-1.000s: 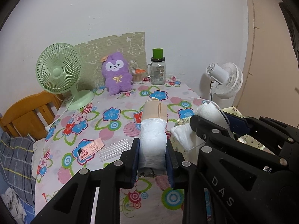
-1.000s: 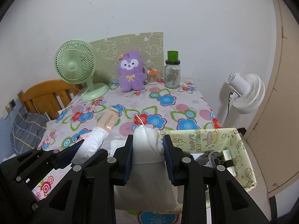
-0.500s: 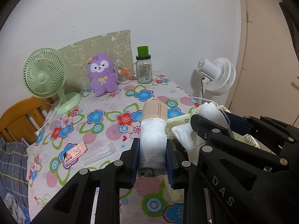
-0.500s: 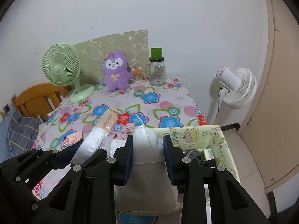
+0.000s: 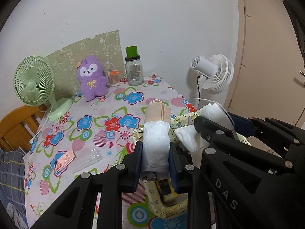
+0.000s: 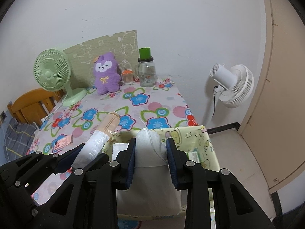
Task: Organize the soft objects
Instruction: 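Lift the white cloth and white bag and carry them over the paper box, then lower the white cloth and bag into the paper box and open both tools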
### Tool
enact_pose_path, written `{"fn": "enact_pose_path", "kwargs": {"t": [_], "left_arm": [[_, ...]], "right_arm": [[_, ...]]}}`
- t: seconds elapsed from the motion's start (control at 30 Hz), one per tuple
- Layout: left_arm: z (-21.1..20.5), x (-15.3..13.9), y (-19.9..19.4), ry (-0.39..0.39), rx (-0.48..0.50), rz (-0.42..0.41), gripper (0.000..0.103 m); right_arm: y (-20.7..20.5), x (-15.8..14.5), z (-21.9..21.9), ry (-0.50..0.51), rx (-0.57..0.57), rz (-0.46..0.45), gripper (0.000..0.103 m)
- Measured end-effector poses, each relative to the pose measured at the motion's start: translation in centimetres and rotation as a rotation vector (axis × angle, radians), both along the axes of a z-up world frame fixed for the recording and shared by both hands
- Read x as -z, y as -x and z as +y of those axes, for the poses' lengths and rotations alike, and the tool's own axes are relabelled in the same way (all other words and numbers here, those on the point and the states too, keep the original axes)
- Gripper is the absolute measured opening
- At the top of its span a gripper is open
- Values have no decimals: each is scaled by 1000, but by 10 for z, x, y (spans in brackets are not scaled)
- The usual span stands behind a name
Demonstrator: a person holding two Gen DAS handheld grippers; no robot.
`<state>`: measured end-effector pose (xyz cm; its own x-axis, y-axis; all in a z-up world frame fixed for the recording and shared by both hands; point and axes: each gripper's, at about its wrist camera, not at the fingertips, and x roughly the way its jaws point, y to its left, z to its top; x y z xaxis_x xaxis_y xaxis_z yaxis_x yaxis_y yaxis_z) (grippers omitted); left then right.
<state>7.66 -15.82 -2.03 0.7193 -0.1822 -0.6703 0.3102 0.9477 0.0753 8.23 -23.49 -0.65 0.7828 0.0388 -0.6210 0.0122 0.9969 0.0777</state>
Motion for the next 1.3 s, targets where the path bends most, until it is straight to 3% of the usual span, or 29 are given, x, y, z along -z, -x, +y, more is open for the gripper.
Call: {"fn": "enact_pose_path", "kwargs": {"t": [0.67, 0.97, 1.1, 1.27, 1.3], "left_arm": [[-33, 27, -26, -27, 37, 75, 26], [-42, 39, -34, -56, 49, 96, 42], [-43, 42, -34, -71, 48, 97, 56], [-43, 45, -35, -81, 42, 108, 62], [-42, 46, -35, -82, 40, 109, 63]], "right_arm": [[-22, 30, -36, -24, 37, 72, 34], [-32, 47, -44, -36, 51, 115, 34], [-33, 52, -47, -48, 53, 123, 35], [-33, 58, -50, -58, 53, 129, 49], [-33, 59, -51, -62, 51, 131, 56]]}}
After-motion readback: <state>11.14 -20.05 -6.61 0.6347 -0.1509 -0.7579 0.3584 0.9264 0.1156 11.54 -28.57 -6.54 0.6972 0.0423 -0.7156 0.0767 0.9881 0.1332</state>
